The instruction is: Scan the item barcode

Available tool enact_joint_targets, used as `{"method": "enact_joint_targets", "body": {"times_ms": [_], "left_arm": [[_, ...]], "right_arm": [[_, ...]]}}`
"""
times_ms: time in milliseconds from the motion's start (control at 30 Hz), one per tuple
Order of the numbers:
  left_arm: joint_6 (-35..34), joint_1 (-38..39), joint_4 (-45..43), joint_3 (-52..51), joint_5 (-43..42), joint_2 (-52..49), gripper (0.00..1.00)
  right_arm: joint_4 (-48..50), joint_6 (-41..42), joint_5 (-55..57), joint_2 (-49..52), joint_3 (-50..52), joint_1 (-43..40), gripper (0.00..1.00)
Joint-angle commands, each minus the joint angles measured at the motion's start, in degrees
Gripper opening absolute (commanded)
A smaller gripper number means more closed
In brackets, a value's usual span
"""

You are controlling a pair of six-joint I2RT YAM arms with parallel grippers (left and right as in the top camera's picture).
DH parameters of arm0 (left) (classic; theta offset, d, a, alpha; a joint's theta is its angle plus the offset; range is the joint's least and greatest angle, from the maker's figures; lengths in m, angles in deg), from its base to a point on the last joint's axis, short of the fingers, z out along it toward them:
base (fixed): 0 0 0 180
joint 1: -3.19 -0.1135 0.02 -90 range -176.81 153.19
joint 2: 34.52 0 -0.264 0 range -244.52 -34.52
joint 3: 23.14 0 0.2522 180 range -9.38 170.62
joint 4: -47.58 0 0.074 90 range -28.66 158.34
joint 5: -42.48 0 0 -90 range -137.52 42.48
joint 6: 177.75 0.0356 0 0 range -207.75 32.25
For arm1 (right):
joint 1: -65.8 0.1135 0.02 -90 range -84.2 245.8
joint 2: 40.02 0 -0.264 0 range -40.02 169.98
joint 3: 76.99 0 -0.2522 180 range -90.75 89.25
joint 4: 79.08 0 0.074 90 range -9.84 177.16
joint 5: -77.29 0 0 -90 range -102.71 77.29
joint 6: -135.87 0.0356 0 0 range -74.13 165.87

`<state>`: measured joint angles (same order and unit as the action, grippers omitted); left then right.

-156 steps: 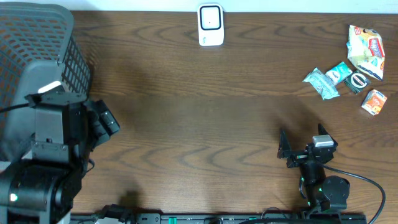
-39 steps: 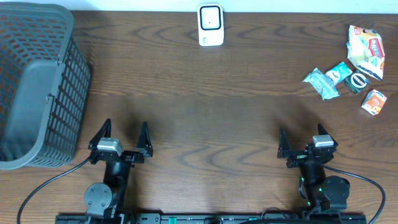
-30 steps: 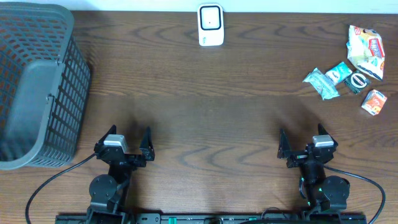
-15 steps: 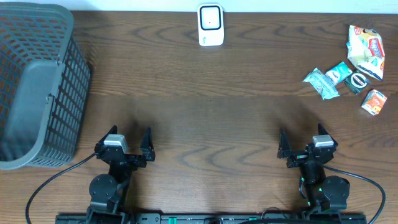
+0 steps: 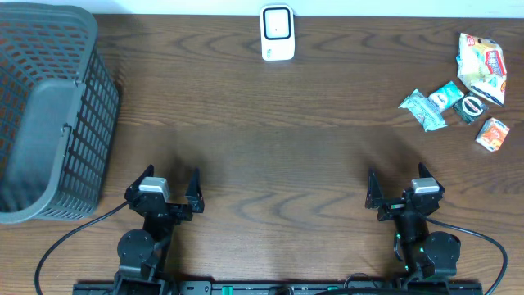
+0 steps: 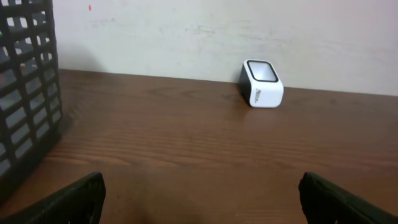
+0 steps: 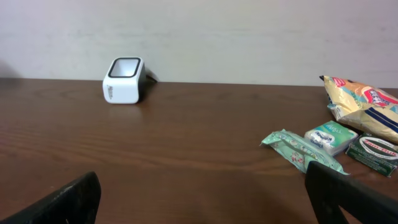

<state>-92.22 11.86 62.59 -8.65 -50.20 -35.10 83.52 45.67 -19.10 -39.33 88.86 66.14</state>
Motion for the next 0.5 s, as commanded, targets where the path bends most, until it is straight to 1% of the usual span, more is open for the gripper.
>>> {"method": "enact_joint_targets", "body": {"times_ms": [0, 133, 167, 300, 467], "left_arm": [[1.44, -0.26, 2.78, -0.52, 0.17, 0.50, 0.98], [1.70, -0.87, 2.80, -0.52, 0.46, 0.50, 0.98], [1.68, -1.55, 2.80, -0.52, 0.66, 0.50, 0.96], [1.68, -5.46, 2.82, -0.52, 0.74, 0.50, 0.98], [4.04, -6.99, 2.82, -0.52, 0.15, 0.50, 0.98]], "right_arm": [[-0.24, 1.01, 0.44, -0.37, 0.09, 0.50, 0.99], [-0.24, 1.01, 0.44, -0.37, 0.07, 0.50, 0.99], [-0.24, 1.01, 0.44, -0.37, 0.07, 0.50, 0.99], [-0.26, 1.01, 0.44, -0.37, 0.09, 0.50, 0.99], [-0.24, 1.01, 0.44, -0.37, 0.07, 0.50, 0.99]]}}
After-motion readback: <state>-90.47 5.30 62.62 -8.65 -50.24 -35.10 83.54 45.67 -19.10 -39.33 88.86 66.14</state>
